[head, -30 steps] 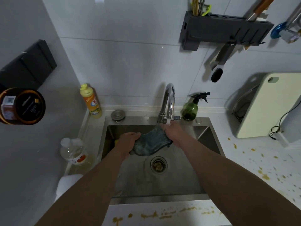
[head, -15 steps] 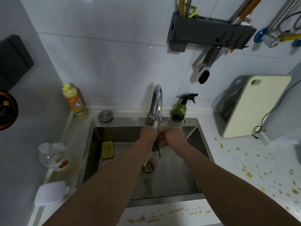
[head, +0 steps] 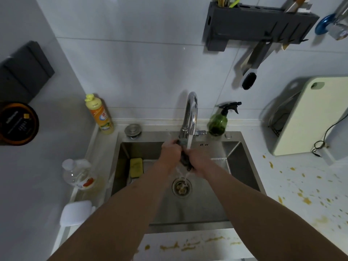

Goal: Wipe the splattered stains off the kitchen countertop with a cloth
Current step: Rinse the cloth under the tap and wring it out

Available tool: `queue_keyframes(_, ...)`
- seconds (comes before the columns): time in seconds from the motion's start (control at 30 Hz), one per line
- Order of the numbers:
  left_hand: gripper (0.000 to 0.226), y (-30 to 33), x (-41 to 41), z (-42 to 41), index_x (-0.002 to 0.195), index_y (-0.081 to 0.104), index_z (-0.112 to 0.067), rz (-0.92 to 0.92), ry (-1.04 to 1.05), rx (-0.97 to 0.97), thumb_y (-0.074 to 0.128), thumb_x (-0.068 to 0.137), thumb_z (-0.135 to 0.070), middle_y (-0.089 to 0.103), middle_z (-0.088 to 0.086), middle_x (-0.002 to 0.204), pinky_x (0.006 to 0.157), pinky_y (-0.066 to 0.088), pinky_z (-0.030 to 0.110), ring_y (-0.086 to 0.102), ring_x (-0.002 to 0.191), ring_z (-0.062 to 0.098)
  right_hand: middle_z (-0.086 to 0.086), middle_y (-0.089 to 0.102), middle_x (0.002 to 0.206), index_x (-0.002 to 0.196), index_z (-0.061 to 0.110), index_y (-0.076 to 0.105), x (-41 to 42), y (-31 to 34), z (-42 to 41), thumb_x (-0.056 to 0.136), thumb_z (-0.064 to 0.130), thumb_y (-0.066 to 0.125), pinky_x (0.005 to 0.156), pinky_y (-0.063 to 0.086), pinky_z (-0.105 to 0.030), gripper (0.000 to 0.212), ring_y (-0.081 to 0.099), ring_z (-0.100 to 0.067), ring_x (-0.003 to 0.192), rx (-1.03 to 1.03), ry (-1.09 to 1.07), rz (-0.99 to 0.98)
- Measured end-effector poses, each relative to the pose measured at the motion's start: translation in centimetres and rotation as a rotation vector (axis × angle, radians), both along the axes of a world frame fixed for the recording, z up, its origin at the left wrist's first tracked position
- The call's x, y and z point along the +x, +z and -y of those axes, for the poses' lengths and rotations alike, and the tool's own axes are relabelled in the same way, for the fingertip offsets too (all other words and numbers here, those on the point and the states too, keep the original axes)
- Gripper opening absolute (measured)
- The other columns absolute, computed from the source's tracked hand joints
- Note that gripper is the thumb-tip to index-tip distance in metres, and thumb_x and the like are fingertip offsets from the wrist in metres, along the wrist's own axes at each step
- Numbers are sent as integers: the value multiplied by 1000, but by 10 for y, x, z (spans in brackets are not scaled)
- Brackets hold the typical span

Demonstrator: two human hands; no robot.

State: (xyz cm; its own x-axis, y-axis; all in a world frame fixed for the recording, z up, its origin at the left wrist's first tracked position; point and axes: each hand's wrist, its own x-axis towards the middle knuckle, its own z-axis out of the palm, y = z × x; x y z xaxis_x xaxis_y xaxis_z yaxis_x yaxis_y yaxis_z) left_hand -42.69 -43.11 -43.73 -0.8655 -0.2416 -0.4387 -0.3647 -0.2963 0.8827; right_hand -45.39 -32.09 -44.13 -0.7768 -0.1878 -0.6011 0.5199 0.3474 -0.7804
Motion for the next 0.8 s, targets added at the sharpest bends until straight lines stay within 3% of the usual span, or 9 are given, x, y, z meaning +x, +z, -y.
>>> queue_keyframes(0.1, 24, -7, 0, 14, 112, 70, -5, 36, 56, -192, 56, 96, 7, 67, 23, 118, 99, 56, 44, 65, 113, 36, -15, 74, 92, 95, 7, 69, -3, 6, 4, 98, 54, 54, 65, 57, -37, 49, 69, -29, 76, 281, 141, -179)
queue_keyframes(0.23, 30, -1, -4, 8, 121, 67, -3, 314, 65, 97, 57, 105, -27, 67, 26, 122, 100, 54, 59, 66, 114, 40, -13, 68, 106, 109, 10, 62, -4, 19, 13, 101, 34, 53, 86, 58, -41, 26, 66, -24, 89, 342, 295, -231)
queue_keyframes(0.37, 40, 1, -1, -12, 81, 68, 0, 260, 168, 424, 53, 105, -28, 69, 24, 81, 62, 63, 47, 73, 71, 31, -14, 64, 111, 127, 8, 57, -8, 21, 10, 102, 17, 49, 76, 52, -32, 28, 64, -25, 94, 469, 337, -305)
queue_keyframes(0.4, 36, 0, -5, -18, 83, 67, 2, 248, 193, 417, 53, 103, -24, 69, 23, 83, 63, 63, 45, 73, 71, 30, -14, 64, 108, 131, 7, 55, -5, 20, 7, 102, 16, 50, 72, 48, -30, 31, 63, -25, 92, 480, 349, -323)
queue_keyframes(0.5, 34, 3, -14, -41, 116, 65, 1, 233, 233, 237, 49, 105, -27, 66, 20, 98, 92, 57, 51, 68, 97, 34, -13, 70, 113, 129, 6, 60, -7, 14, -5, 100, 11, 49, 73, 41, -27, 31, 67, -26, 100, 453, 245, -306)
queue_keyframes(0.6, 41, 4, -20, -54, 136, 58, -2, 268, 223, 118, 44, 108, -29, 67, 21, 119, 104, 51, 55, 63, 122, 42, -5, 67, 72, 137, 13, 53, -8, 6, -18, 104, 16, 47, 52, 44, -20, 34, 64, -14, 56, 360, 169, -224)
queue_keyframes(0.67, 33, 1, -26, -53, 131, 63, -2, 267, 220, 21, 48, 110, -22, 67, 21, 128, 110, 48, 47, 61, 127, 38, -1, 57, 47, 97, 11, 68, -5, 2, -24, 106, 45, 41, 38, 41, -20, 44, 51, -12, 35, 299, 154, -198)
queue_keyframes(0.73, 26, -3, -31, -49, 121, 68, -7, 280, 208, -122, 52, 109, -22, 70, 14, 116, 100, 52, 31, 68, 113, 28, -4, 59, 49, 70, 11, 60, -6, -1, -28, 103, 58, 37, 41, 44, -23, 61, 50, -14, 36, 251, 49, -116)
queue_keyframes(0.8, 15, -9, -35, -45, 105, 69, -12, 285, 262, -157, 60, 105, -23, 70, 12, 103, 81, 54, 28, 70, 89, 24, -17, 70, 75, 82, 7, 65, -5, -1, -27, 103, 48, 43, 57, 59, -36, 51, 64, -23, 56, 187, -75, -54)
